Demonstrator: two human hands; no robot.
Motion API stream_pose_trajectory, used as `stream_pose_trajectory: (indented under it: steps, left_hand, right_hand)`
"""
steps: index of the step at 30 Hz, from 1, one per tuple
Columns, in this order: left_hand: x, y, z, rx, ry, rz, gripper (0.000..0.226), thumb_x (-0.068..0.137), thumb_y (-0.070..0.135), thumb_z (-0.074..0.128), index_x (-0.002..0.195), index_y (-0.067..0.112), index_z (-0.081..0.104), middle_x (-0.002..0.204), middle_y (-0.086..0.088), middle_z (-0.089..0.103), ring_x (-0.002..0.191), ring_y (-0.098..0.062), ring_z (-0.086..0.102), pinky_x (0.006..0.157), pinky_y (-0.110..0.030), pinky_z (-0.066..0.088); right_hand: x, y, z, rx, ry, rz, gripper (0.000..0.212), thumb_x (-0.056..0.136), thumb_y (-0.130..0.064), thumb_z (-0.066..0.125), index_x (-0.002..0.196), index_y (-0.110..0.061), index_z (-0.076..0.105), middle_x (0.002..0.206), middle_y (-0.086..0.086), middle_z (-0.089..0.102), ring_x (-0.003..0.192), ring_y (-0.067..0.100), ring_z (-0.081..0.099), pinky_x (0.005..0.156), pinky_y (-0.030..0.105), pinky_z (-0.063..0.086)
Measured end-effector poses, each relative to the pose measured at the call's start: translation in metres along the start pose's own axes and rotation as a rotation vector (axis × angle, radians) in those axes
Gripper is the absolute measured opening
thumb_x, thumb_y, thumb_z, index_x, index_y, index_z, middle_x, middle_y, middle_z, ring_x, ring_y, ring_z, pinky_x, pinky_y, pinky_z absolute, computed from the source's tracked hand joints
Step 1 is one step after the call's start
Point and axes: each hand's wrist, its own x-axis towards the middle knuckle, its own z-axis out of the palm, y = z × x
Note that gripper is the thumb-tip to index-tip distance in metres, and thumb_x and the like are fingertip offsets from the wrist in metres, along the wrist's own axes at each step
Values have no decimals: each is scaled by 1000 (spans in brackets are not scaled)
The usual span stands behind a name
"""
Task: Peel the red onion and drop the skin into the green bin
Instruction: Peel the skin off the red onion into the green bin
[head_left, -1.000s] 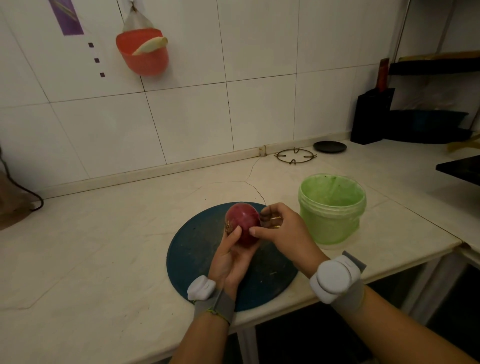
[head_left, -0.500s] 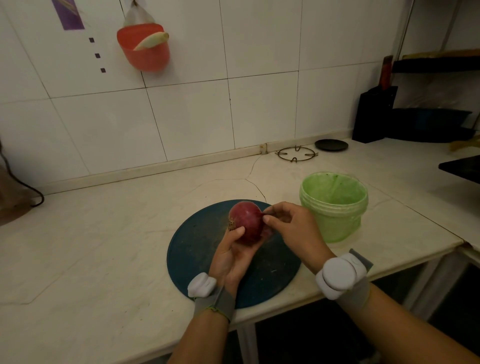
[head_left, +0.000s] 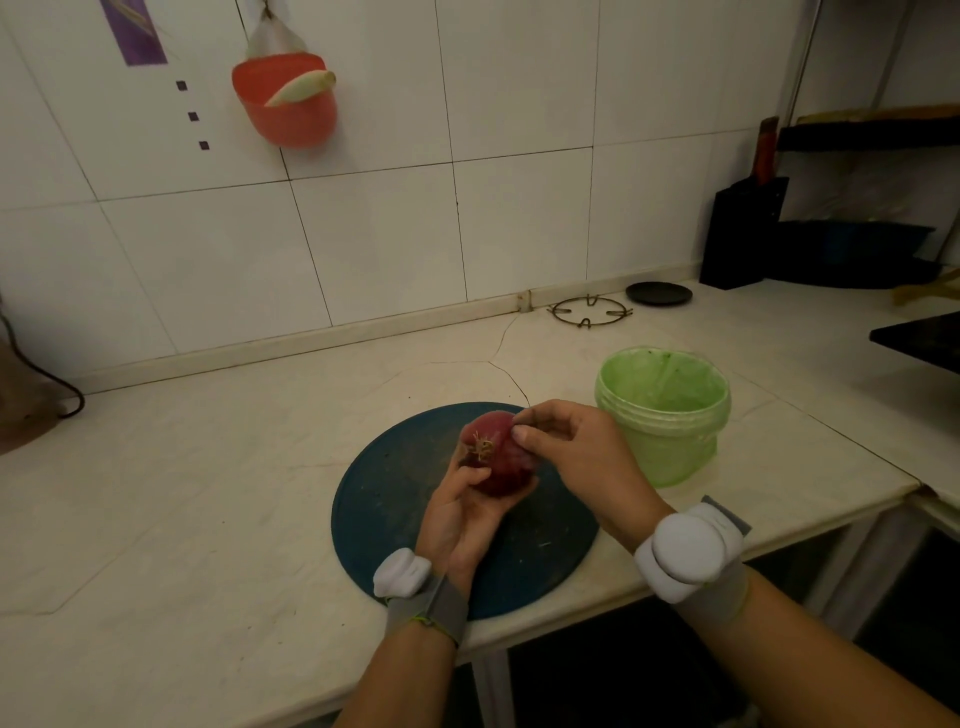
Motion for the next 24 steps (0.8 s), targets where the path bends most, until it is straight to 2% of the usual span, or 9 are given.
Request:
stream_pose_trajectory:
  steps: [2, 4, 6, 8, 13, 15, 17, 20, 24]
  left_hand:
    - [-1, 0, 3, 20, -2, -6, 62, 76, -8, 45, 135, 11, 44, 136, -24, 44, 121, -41, 47, 98, -63, 38]
    - [-2, -1, 4, 46, -31, -16, 63, 73, -8, 53, 133, 10, 47, 136, -24, 46, 120, -41, 49, 96, -62, 40]
    - [0, -1, 3, 69, -52, -23, 82, 57, -7, 74, 133, 11, 49, 135, -23, 48, 118, -41, 52, 94, -61, 43]
    - [0, -2, 3, 95, -81, -49, 97, 44, -5, 83, 134, 13, 50, 134, -22, 51, 116, -40, 55, 93, -60, 45]
    - [0, -4, 2, 85, -96, -95, 86, 45, -9, 79, 126, 13, 58, 131, -22, 54, 113, -42, 57, 89, -61, 46]
    - [-4, -2, 5, 52, -85, -116, 77, 46, -8, 83, 118, 9, 63, 128, -23, 56, 114, -44, 55, 86, -63, 48]
    - [-7, -1, 10, 23, -49, -137, 61, 61, -7, 75, 118, 7, 60, 129, -26, 53, 117, -45, 51, 83, -64, 48]
    - [-8, -1, 10, -41, -51, -161, 81, 46, -2, 89, 120, 7, 58, 130, -29, 53, 119, -50, 49, 78, -59, 53]
    - [-12, -1, 14, -47, -113, -168, 66, 36, 4, 94, 99, 4, 74, 117, -31, 60, 109, -50, 56, 70, -48, 58]
  right_hand:
    - [3, -2, -1, 16, 11, -11, 22, 81, -5, 67, 78, -26, 66, 81, -2, 69, 84, 15, 65, 75, 26, 50]
    - [6, -5, -2, 25, 3, -3, 22, 82, -4, 65, 79, -25, 66, 82, 0, 69, 86, 17, 65, 77, 28, 52]
    - [8, -6, -3, 57, 1, 14, 20, 83, -4, 64, 80, -23, 67, 82, 1, 69, 85, 17, 65, 76, 28, 52]
    - [10, -11, -3, 124, 29, 23, 18, 84, -3, 63, 82, -20, 67, 81, 2, 70, 82, 16, 66, 72, 25, 51]
    - [19, -28, -17, 177, 181, -32, 12, 87, 1, 57, 90, -8, 63, 84, 7, 69, 71, 10, 67, 60, 16, 51]
    - [23, -33, -33, 65, 281, -65, 11, 87, 0, 58, 94, -8, 62, 87, 3, 68, 72, 9, 67, 60, 14, 51]
    - [26, -36, -54, -105, 367, -105, 13, 88, -3, 58, 96, -12, 63, 89, -2, 67, 72, 4, 67, 61, 12, 50]
    - [31, -35, -84, -480, 444, -147, 14, 89, -9, 58, 96, -19, 64, 87, -10, 61, 74, -1, 58, 66, 9, 45]
    - [37, -26, -112, -706, 504, -104, 15, 89, -6, 56, 90, -16, 66, 77, 0, 65, 72, 14, 62, 77, 31, 53]
